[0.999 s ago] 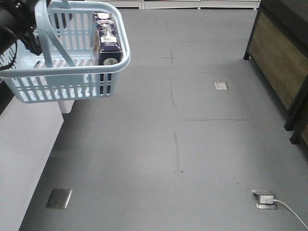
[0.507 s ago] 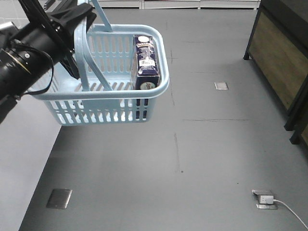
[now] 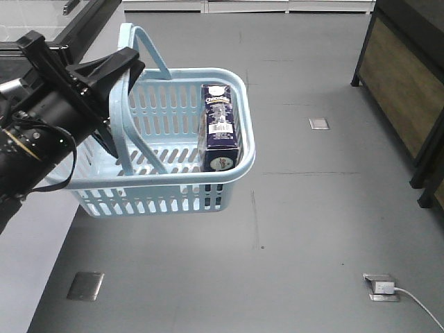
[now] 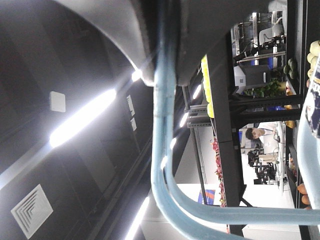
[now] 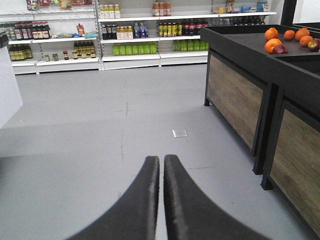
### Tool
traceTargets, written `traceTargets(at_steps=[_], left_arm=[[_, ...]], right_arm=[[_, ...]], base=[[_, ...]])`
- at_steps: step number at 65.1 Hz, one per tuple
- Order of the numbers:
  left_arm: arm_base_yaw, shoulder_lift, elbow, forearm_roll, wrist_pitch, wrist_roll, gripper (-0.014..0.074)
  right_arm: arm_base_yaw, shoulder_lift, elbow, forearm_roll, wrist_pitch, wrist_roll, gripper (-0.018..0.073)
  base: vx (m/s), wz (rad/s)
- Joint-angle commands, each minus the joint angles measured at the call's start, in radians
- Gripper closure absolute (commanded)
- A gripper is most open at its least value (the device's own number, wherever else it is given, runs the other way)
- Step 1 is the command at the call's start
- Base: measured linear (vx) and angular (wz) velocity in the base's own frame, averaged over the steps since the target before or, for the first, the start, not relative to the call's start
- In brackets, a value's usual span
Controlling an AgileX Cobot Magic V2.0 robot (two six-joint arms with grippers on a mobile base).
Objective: Left arm holds basket, right arm returns cookies
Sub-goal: 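Lift the basket with the cookie box up with the left gripper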
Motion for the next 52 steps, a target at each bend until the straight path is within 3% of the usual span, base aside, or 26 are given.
traceTargets(at_steps=[1,26,43,52], left_arm=[[-0.009,-0.083,0.017,-0.058,-0.128,0.007,0.0599],[-0.15,-0.137,0.126,-0.085,-0.132,0.024,0.0599],[-0.244,-0.137,0.126,-0.261,-0.135,0.181,0.0599],[-0.284,-0.137,0.126,-0.302,-0.134,0.217,0.0599]], right_arm=[[-0.004,-0.013,0.018,-0.008,-0.071,-0.005,0.0566],[-0.004,-0.013,0.018,-0.008,-0.071,-0.005,0.0566],[-0.004,-0.013,0.018,-0.008,-0.071,-0.005,0.0566],[-0.004,-0.013,0.018,-0.008,-0.071,-0.005,0.0566]], base=[[0.0,0.0],[0.0,0.0],[0.0,0.0],[0.0,0.0]])
